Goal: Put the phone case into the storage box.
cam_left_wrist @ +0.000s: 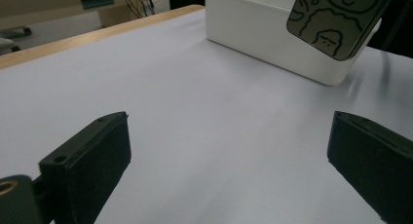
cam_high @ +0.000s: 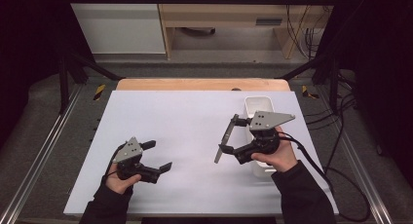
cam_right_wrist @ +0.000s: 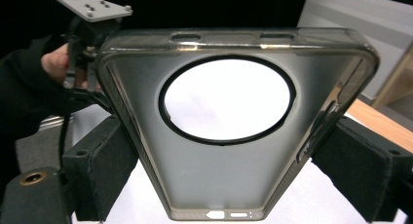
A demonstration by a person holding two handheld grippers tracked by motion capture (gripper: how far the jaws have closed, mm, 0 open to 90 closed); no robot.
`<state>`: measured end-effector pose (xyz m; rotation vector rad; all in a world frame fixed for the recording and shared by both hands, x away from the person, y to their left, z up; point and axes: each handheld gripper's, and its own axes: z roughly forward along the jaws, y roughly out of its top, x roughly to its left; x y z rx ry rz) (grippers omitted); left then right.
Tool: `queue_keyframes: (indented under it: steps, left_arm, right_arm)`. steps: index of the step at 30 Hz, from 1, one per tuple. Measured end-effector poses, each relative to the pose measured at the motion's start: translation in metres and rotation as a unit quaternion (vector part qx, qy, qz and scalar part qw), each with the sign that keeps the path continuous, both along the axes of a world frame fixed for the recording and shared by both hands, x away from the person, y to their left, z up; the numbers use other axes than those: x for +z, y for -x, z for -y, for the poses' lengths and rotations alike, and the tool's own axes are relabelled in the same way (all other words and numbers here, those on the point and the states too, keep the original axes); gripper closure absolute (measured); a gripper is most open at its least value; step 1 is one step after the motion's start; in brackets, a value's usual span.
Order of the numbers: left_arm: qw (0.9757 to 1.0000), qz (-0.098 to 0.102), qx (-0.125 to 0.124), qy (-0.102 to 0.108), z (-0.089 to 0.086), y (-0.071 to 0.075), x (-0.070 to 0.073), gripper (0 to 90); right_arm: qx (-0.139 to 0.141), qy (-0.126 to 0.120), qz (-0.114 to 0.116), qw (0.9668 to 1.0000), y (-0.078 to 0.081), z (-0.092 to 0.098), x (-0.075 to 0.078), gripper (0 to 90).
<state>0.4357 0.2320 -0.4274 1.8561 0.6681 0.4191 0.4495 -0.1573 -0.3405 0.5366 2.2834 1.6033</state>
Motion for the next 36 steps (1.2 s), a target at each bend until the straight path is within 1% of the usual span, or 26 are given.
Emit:
queue_keyframes:
  steps: [4,5,6,8,10,12,14,15,18,19,22,28,31,34,36]
  left_arm:
    - [0.9994,0.009,0.033,0.007,-0.015,0.001,0.0,1.8]
    - [0.9992,0.01,0.038,0.009,-0.019,0.002,-0.001,1.7]
    - [0.9992,0.01,0.038,0.009,-0.019,0.002,-0.001,1.5]
    - [0.9985,0.012,0.051,0.015,-0.026,0.003,-0.001,1.5]
    - [0.998,0.011,0.059,0.022,-0.033,0.004,-0.002,1.5]
    - [0.9971,0.014,0.07,0.026,-0.039,0.005,-0.003,1.1]
    - [0.9963,0.015,0.079,0.029,-0.045,0.006,-0.003,1.1]
    - [0.9959,0.018,0.083,0.03,-0.048,0.007,-0.003,1.1]
    - [0.9948,0.02,0.095,0.031,-0.054,0.008,-0.004,1.0]
    - [0.9942,0.019,0.101,0.03,-0.058,0.008,-0.005,1.0]
    - [0.9934,0.02,0.11,0.029,-0.06,0.006,-0.008,1.0]
    - [0.9915,0.023,0.126,0.023,-0.063,0.004,-0.012,1.0]
    - [0.9912,0.023,0.129,0.02,-0.064,0.003,-0.013,0.4]
    - [0.9909,0.023,0.132,0.017,-0.064,0.003,-0.014,0.4]
    - [0.9907,0.024,0.133,0.019,-0.064,0.003,-0.014,0.3]
  right_arm:
    - [-0.021,-0.003,0.001,0.9998,0.0,0.004,0.004,11.8]
    - [-0.025,-0.005,0.001,0.9997,-0.001,0.005,0.005,11.8]
    - [-0.025,-0.005,0.001,0.9997,-0.001,0.005,0.005,11.8]
    - [-0.036,-0.007,0.003,0.9993,-0.001,0.009,0.008,11.8]
    - [-0.038,-0.009,0.003,0.9992,-0.001,0.01,0.009,11.8]
    - [-0.049,-0.011,0.004,0.9987,-0.002,0.012,0.011,11.8]
    - [-0.053,-0.01,0.004,0.9985,-0.002,0.013,0.012,11.8]
    - [-0.062,-0.012,0.004,0.998,-0.003,0.015,0.013,11.8]
    - [-0.07,-0.012,0.005,0.9975,-0.004,0.017,0.015,11.8]
    - [-0.078,-0.014,0.002,0.9969,-0.005,0.02,0.017,11.8]
    - [-0.092,-0.015,0.002,0.9957,-0.007,0.023,0.02,11.8]
    - [-0.108,-0.018,0.008,0.994,-0.01,0.026,0.026,11.8]
    - [-0.115,-0.016,0.009,0.9932,-0.011,0.027,0.028,11.8]
    - [-0.128,-0.016,0.01,0.9916,-0.013,0.03,0.03,11.8]
    - [-0.141,-0.016,0.01,0.9898,-0.017,0.032,0.032,11.8]
